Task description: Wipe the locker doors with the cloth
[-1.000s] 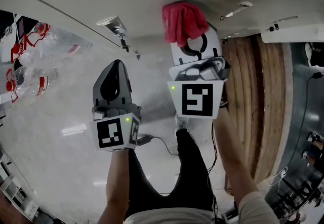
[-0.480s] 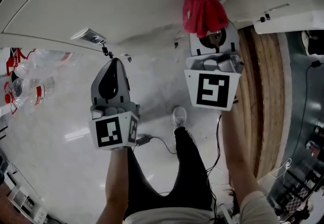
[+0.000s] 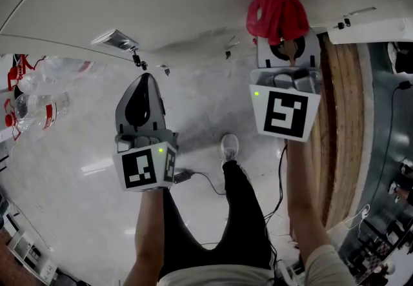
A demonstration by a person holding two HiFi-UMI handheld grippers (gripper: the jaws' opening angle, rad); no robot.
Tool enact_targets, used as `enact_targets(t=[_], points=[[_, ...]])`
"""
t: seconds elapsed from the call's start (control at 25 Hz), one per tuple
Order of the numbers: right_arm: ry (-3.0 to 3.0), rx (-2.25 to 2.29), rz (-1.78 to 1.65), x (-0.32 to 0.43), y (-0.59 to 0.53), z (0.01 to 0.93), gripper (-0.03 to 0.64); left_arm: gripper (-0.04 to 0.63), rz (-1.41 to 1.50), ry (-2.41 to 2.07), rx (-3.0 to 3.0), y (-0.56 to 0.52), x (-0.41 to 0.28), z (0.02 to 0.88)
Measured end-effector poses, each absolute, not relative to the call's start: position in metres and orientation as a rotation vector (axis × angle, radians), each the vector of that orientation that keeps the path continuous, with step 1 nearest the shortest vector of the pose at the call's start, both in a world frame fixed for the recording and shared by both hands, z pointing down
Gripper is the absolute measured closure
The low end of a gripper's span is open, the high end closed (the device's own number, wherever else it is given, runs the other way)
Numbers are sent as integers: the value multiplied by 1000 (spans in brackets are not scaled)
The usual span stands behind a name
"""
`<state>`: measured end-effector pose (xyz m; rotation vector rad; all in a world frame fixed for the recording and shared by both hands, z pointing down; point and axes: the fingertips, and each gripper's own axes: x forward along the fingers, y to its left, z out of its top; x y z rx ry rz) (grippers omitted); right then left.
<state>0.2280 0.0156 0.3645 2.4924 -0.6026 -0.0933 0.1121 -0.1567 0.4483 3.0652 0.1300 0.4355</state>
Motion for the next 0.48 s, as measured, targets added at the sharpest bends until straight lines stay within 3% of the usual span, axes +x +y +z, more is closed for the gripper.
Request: enact_targets(t=[0.48], points=[[-988, 2484, -50, 155, -107, 434, 586, 578, 421, 36, 3081, -205, 83, 476]])
